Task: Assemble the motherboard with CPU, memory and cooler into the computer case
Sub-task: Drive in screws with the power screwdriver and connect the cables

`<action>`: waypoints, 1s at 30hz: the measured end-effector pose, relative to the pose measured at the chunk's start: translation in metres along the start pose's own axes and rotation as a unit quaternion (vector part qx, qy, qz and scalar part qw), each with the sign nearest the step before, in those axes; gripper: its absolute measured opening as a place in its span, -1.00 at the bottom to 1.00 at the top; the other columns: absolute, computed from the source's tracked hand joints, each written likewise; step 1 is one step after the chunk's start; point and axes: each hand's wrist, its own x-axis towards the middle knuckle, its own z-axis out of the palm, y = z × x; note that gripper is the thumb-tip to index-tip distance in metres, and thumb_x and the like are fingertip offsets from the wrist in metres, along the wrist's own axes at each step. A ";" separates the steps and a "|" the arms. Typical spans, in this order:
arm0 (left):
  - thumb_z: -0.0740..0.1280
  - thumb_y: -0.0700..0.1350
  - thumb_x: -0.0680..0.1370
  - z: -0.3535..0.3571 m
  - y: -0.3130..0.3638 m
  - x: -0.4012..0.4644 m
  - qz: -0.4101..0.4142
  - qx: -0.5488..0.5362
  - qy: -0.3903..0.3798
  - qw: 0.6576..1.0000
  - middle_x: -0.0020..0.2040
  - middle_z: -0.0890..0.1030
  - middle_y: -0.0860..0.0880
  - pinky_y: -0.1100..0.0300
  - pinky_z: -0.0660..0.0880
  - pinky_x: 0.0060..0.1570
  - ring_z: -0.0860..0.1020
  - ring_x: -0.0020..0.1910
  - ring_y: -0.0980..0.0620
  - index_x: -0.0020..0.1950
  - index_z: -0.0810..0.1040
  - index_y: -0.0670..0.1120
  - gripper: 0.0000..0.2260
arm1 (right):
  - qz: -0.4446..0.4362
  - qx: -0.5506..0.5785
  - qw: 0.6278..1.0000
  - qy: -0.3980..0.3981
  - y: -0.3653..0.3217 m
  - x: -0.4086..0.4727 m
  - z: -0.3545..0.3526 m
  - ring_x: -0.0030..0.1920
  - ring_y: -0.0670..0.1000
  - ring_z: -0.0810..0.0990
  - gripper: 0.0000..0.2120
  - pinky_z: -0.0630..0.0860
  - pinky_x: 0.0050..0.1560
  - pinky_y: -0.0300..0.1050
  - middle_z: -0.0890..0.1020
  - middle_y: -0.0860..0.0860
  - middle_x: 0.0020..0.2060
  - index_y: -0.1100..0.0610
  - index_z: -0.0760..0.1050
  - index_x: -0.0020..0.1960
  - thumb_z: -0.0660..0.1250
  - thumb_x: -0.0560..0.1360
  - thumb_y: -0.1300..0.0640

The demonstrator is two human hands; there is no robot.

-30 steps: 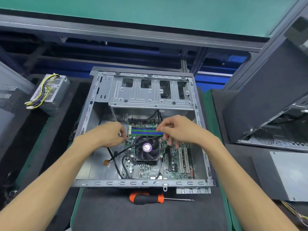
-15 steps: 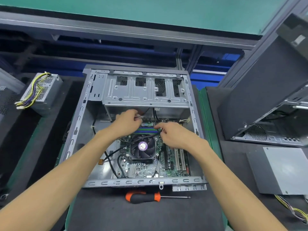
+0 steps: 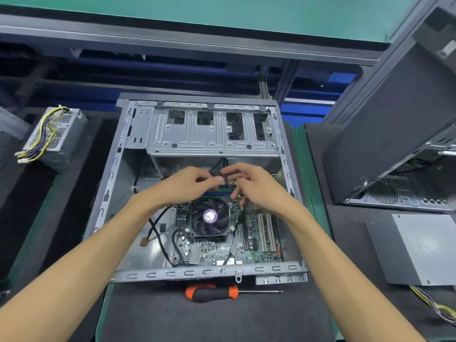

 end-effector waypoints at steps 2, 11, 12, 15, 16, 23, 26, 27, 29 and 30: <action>0.23 0.25 0.59 -0.001 0.003 -0.005 0.029 -0.008 -0.042 0.999 -0.12 0.67 -0.11 0.02 0.50 -0.03 0.62 -0.13 -0.06 -0.08 0.66 0.04 -0.65 | -0.004 0.049 0.999 0.008 -0.002 0.000 -0.002 -0.27 -0.09 0.64 -0.65 0.59 -0.30 -0.17 0.60 -0.02 0.14 0.10 0.47 0.32 0.08 0.65 0.34; 0.25 0.01 0.65 -0.025 0.009 -0.015 0.035 -0.088 -0.002 0.996 -0.41 0.52 0.07 0.30 0.48 -0.37 0.50 -0.45 0.13 -0.05 0.64 0.05 -0.80 | 0.081 -0.023 0.996 0.000 0.003 0.007 0.000 -0.33 -0.02 0.47 -0.76 0.38 -0.40 -0.22 0.76 -0.07 -0.20 0.13 0.55 0.21 0.14 0.66 0.17; 0.26 0.01 0.64 -0.026 0.010 -0.016 0.036 -0.090 -0.015 0.995 -0.40 0.52 0.07 0.29 0.47 -0.39 0.49 -0.46 0.11 -0.02 0.63 0.05 -0.83 | 0.083 -0.006 0.996 -0.010 0.001 0.006 -0.001 -0.30 -0.05 0.50 -0.74 0.41 -0.36 -0.23 0.76 -0.07 -0.21 0.14 0.58 0.19 0.14 0.66 0.18; 0.33 -0.05 0.60 -0.020 0.014 -0.018 0.056 -0.071 -0.024 0.996 -0.34 0.55 0.06 0.33 0.42 -0.42 0.50 -0.44 0.11 0.03 0.62 0.04 -0.93 | 0.084 0.105 0.991 -0.019 -0.005 0.003 -0.004 -0.13 -0.02 0.69 -0.76 0.57 -0.21 -0.22 0.76 0.02 -0.15 0.11 0.55 0.16 0.11 0.68 0.20; 0.36 -0.07 0.59 -0.017 0.016 -0.018 0.066 -0.066 -0.020 0.995 -0.33 0.56 0.08 0.37 0.41 -0.40 0.50 -0.43 0.14 0.02 0.62 0.01 -0.94 | 0.084 0.155 0.984 -0.024 -0.007 0.001 -0.006 -0.09 0.04 0.73 -0.77 0.63 -0.16 -0.20 0.76 0.07 -0.12 0.13 0.52 0.19 0.10 0.69 0.20; 0.37 0.14 0.56 -0.007 0.028 -0.021 0.057 0.053 0.033 0.996 -0.24 0.56 0.17 0.36 0.37 -0.30 0.49 -0.34 0.29 0.12 0.52 -0.02 -0.72 | 0.086 0.344 0.933 -0.067 -0.015 -0.009 -0.014 -0.04 0.24 0.73 -0.79 0.68 0.03 0.04 0.70 0.32 -0.01 0.28 0.40 0.30 0.13 0.69 0.29; 0.34 0.24 0.53 -0.008 0.032 -0.028 0.027 0.183 0.057 0.981 0.10 0.59 0.07 0.06 0.54 0.03 0.59 0.02 0.07 0.35 0.36 -0.01 -0.49 | 0.082 0.357 0.929 -0.053 -0.015 -0.012 -0.016 -0.03 0.28 0.72 -0.85 0.68 0.04 0.07 0.70 0.31 -0.02 0.27 0.41 0.22 0.15 0.68 0.29; 0.34 0.24 0.52 -0.009 0.034 -0.031 0.033 0.234 0.087 0.968 0.16 0.56 0.01 -0.01 0.53 0.08 0.57 0.11 -0.02 0.33 0.35 0.00 -0.50 | 0.080 0.357 0.929 -0.047 -0.015 -0.013 -0.017 -0.04 0.28 0.72 -0.86 0.68 0.05 0.07 0.69 0.30 -0.03 0.26 0.42 0.20 0.15 0.68 0.29; 0.36 0.17 0.50 -0.012 0.039 -0.037 0.112 0.273 0.153 0.943 0.06 0.53 0.01 -0.01 0.49 0.06 0.52 0.07 -0.06 0.14 0.43 0.01 -0.66 | 0.076 0.360 0.929 -0.036 -0.016 -0.014 -0.018 -0.07 0.28 0.71 -0.89 0.68 0.05 0.06 0.68 0.28 -0.06 0.24 0.41 0.18 0.16 0.68 0.28; 0.37 0.13 0.49 -0.013 0.042 -0.039 0.185 0.253 0.168 0.935 -0.03 0.51 0.03 0.01 0.46 0.04 0.49 0.01 -0.04 0.02 0.47 0.01 -0.76 | 0.073 0.364 0.928 -0.032 -0.016 -0.015 -0.019 -0.10 0.26 0.71 -0.89 0.68 0.03 0.04 0.68 0.26 -0.07 0.24 0.41 0.18 0.16 0.68 0.27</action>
